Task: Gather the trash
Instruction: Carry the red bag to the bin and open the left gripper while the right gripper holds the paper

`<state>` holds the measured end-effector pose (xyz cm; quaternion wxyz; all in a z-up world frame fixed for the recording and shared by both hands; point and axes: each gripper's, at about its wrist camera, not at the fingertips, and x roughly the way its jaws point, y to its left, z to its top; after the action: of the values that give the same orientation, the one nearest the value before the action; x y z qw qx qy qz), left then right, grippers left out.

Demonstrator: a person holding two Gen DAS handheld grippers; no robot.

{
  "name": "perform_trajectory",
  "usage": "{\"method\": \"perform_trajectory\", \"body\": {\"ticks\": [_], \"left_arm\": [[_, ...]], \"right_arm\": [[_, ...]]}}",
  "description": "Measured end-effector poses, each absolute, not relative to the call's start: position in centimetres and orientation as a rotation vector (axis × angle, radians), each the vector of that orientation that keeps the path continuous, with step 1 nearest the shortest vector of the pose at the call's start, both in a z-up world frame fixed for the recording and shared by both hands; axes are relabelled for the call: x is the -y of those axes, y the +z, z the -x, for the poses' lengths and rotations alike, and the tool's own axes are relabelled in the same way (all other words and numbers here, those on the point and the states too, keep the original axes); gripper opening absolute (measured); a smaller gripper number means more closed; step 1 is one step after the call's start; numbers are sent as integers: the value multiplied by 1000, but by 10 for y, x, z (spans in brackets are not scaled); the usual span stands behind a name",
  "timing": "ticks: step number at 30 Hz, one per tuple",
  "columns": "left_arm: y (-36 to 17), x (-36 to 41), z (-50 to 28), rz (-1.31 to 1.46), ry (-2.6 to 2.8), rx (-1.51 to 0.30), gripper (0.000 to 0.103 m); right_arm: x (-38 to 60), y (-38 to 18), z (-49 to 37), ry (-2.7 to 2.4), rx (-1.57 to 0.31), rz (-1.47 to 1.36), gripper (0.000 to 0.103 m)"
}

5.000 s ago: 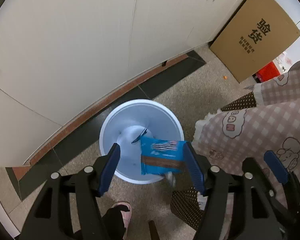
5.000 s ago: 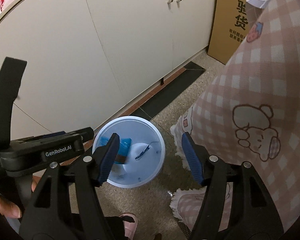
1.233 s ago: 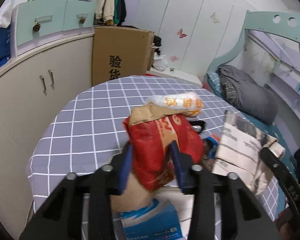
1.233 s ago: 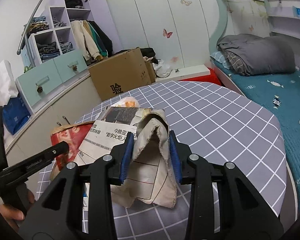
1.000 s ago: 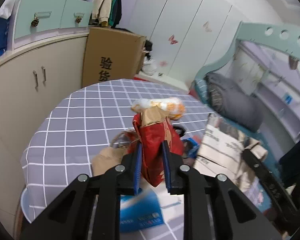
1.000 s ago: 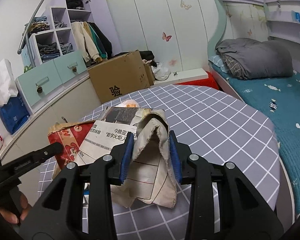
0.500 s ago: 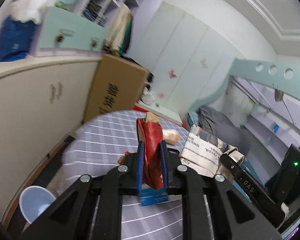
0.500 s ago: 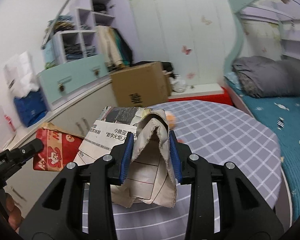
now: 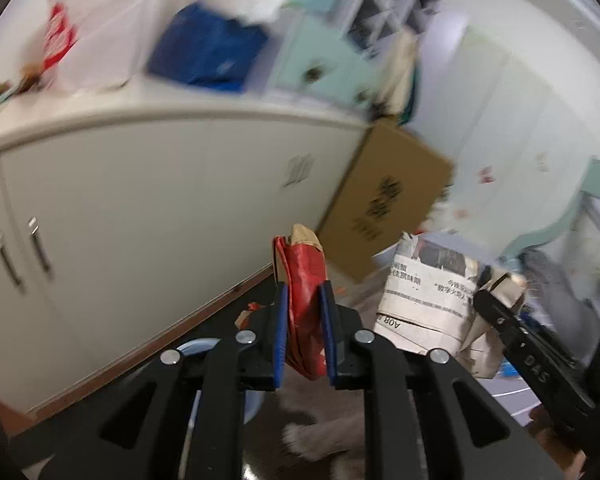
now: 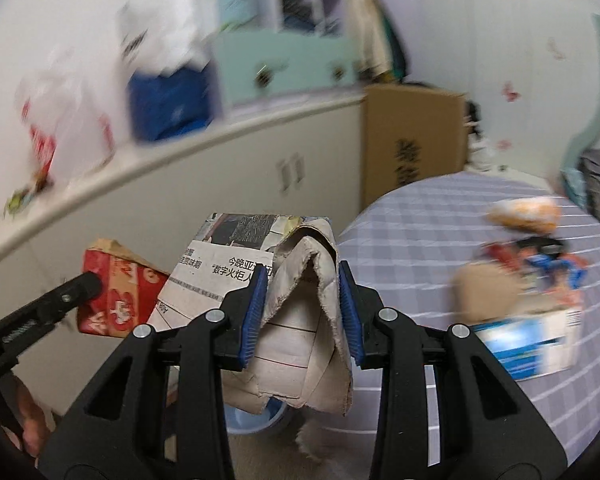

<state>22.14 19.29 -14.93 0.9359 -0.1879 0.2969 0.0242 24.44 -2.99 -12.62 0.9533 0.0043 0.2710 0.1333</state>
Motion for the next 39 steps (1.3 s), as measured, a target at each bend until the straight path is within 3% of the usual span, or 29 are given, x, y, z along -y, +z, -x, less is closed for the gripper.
{"method": "perform_trajectory", "body": {"ticks": [7,18,21,23,24,25,39], "left_arm": [[-234,-242,-258,404,182,-800,15],[-328,-258,-315,405,226,-997,17],[-342,-256,-328,440,192,-1049,25],[-344,-253,-326,450,203,-1058,41],[-344,-253,-324,458,206,-1045,54],[-342,-251,-321,459,212,-1038,58],[-347,-258,-301,468,240,-1076,62]], "right_arm": [[-60,-216,-278,359,-713,151,35],[-74,-310,-320,287,-867,241,35],[-72,-320,-320,274,-877,248,35],[-70,-323,-323,267,-882,251,35],[-70,-326,-324,267,-887,253,35],[-72,-329,-322,268,-891,254,35],[-82,-332,-321,303,-930,246,35]]}}
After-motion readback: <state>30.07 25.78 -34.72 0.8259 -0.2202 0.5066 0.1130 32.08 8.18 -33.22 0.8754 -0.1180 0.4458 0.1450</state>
